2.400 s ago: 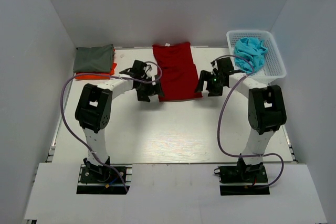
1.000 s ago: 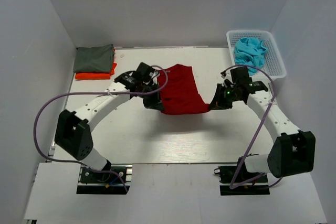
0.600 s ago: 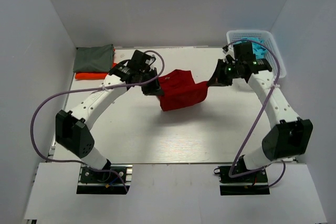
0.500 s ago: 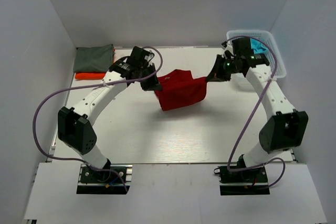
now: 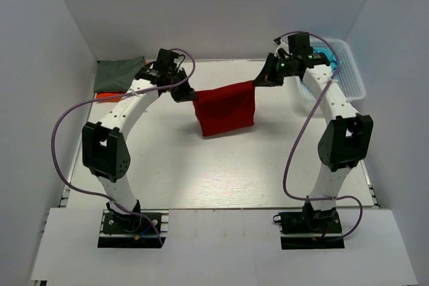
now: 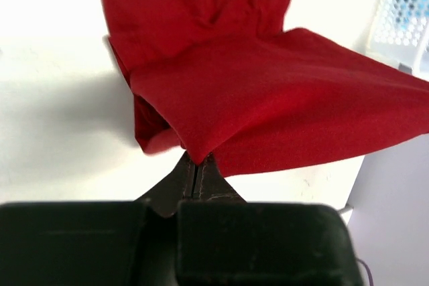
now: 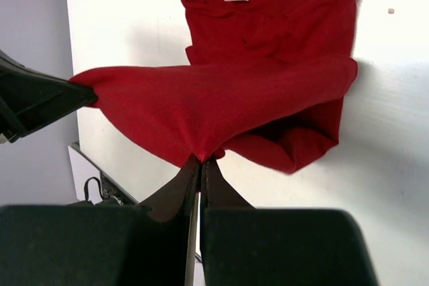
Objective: Fold and stack the t-shirts
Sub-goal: Fold the long partially folded tshirt into a neat square
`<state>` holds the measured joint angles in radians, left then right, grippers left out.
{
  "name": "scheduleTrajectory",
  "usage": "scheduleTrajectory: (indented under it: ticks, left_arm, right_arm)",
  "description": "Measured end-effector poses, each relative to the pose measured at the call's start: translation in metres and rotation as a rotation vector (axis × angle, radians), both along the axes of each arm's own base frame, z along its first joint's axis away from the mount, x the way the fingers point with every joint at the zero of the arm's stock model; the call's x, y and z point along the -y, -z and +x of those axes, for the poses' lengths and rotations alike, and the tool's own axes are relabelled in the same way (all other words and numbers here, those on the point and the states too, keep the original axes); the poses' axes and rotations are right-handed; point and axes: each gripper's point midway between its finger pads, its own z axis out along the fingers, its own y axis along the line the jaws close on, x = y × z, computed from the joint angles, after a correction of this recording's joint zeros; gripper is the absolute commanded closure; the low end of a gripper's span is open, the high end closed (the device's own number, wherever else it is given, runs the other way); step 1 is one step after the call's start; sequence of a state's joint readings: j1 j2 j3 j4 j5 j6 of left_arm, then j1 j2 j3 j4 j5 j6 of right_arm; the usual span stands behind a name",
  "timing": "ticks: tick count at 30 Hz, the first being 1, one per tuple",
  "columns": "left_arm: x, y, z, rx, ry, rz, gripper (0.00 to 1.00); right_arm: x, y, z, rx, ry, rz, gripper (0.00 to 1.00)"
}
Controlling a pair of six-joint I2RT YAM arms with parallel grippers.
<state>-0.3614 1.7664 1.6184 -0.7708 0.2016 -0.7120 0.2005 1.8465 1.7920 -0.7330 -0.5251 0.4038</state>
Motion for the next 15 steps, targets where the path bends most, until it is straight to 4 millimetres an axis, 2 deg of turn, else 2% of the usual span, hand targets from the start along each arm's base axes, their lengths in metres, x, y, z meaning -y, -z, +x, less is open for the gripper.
scheduleTrajectory:
  ticks: [8,14,15]
  left_arm:
    - [-0.005,0.022,0.044,-0.018,-0.018,-0.013,1.0]
    - [-0.012,0.038,0.06,-0.043,-0.036,-0.02,1.0]
    - [-0.013,0.04,0.063,-0.046,-0.042,-0.021,0.94]
  right_arm:
    - [-0.009,0.034,0.032,-0.047,-0.003,0.012,1.0]
    - [-0.019,0.048,0.059,-0.041,-0.01,0.051,1.0]
    - [-0.021,0.054,0.065,-0.041,-0.009,0.06,0.93]
